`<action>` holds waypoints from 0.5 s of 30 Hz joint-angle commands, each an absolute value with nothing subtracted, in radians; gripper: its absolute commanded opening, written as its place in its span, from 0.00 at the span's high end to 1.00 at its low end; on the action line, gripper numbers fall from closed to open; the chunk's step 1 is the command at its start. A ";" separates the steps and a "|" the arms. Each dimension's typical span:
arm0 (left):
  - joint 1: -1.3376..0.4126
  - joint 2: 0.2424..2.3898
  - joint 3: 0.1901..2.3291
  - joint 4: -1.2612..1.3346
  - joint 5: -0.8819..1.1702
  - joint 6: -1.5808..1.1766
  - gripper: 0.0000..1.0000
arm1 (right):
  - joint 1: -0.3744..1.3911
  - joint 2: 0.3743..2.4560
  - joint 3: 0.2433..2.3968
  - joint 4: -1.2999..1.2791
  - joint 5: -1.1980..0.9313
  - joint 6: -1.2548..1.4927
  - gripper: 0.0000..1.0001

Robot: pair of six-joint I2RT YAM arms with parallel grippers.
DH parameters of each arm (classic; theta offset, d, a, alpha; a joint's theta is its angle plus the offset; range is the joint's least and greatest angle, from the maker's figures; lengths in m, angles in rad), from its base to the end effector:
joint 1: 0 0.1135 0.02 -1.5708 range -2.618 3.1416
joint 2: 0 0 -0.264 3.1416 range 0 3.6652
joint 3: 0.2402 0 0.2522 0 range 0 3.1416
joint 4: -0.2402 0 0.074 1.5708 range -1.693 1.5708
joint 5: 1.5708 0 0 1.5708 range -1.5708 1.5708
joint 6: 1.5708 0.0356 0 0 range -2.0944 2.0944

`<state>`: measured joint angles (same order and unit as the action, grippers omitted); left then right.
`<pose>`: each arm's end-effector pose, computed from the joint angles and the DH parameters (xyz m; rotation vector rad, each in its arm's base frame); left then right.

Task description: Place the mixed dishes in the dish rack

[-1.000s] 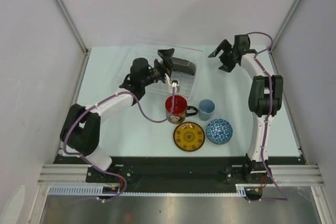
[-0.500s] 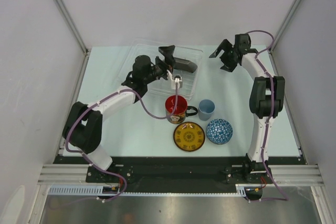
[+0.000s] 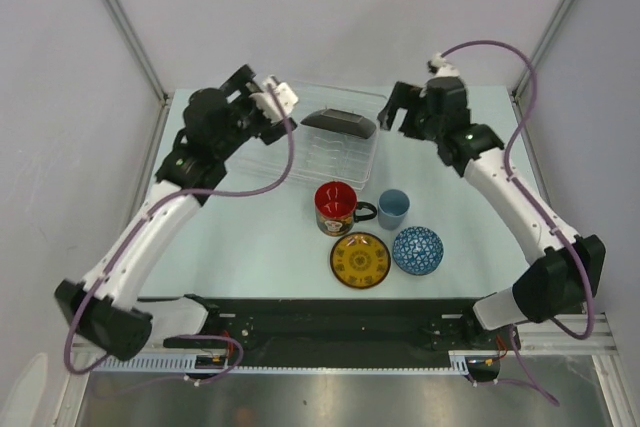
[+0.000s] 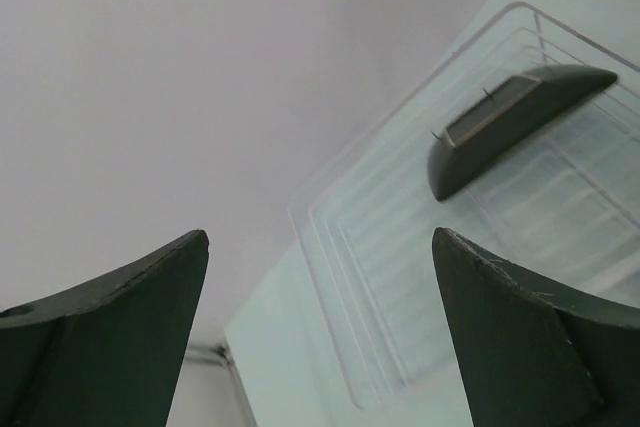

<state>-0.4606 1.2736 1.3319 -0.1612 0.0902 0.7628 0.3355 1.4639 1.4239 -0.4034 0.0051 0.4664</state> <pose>0.2607 -0.1329 0.4289 1.0172 1.3314 0.1526 0.3192 0.1111 0.3791 0.1374 2.0461 0.5011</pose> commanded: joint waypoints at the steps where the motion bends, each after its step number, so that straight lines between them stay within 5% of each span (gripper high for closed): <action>1: -0.427 1.141 1.206 -0.393 0.095 0.470 0.02 | 0.537 1.390 1.330 -0.583 0.296 0.438 0.00; 6: -0.341 1.094 1.137 -0.467 0.130 0.335 0.03 | 0.528 1.304 1.191 -0.684 0.251 0.538 0.00; 15: -0.163 1.193 1.209 -0.480 0.159 0.253 0.05 | 0.773 1.069 1.140 -0.977 0.577 0.772 0.08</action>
